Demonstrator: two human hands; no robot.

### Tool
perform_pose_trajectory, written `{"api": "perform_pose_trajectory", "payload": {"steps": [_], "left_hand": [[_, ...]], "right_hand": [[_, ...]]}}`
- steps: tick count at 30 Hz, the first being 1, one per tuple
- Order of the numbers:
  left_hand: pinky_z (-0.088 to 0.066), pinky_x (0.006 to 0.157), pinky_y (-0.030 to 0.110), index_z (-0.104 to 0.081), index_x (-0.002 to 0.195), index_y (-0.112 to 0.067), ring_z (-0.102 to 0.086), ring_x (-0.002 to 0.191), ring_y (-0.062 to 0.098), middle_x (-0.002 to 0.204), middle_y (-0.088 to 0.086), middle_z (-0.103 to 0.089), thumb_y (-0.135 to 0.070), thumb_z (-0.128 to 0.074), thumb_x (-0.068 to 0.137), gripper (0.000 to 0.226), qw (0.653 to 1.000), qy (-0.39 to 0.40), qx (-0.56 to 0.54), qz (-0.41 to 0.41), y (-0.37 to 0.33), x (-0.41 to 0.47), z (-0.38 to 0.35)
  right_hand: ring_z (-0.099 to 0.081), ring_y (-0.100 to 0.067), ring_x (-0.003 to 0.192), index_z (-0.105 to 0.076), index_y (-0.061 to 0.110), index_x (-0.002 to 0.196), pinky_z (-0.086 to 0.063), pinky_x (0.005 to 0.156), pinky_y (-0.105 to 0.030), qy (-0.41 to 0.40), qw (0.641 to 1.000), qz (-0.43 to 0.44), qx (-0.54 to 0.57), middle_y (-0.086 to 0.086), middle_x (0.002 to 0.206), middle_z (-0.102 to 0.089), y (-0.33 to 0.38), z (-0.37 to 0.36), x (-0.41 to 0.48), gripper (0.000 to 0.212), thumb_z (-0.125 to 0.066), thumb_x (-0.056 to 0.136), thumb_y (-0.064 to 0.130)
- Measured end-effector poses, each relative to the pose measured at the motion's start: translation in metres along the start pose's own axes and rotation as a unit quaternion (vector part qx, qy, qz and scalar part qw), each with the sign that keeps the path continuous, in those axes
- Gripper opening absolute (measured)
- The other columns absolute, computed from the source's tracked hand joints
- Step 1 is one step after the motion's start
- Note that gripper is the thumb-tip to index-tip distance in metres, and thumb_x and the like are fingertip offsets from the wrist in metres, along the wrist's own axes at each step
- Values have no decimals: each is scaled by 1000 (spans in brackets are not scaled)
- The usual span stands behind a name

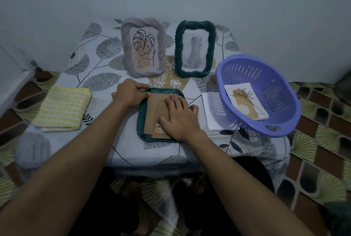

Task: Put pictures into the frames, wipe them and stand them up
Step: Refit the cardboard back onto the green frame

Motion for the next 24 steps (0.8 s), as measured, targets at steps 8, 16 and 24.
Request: {"api": "perform_pose_trajectory", "payload": {"steps": [8,16,24], "left_hand": [[-46,101,29,-75,114,-18,-64,112,23,115,6,-73,-30,-75,87,29,998,-20,18,-53,-1,-4,-5],[-41,86,19,-75,110,-15,-64,95,18,106,5,-73,-20,-75,86,25,998,-31,-1,-62,-6,-10,-3],[-38,80,19,-72,106,-15,-58,89,13,95,0,-65,-17,-74,86,20,998,1,2,-60,-7,-4,-1]], "right_hand": [[-14,-16,149,-31,22,150,-17,110,-52,-1,1000,-9,2,2,163,-20,1,1,0,69,-28,88,54],[-13,-16,148,-31,24,149,-16,109,-52,5,1000,-7,11,3,163,-19,0,2,0,69,-27,87,54],[-14,-17,148,-31,23,150,-18,108,-52,-4,1000,-1,2,3,162,-19,-1,1,0,63,-33,94,52]]}}
Point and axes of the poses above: each hand's wrist, its own x-axis towards the middle knuckle, its own z-axis out of the back of the hand, y = z × x, the point moved 1 cm from there along x, towards the middle knuckle
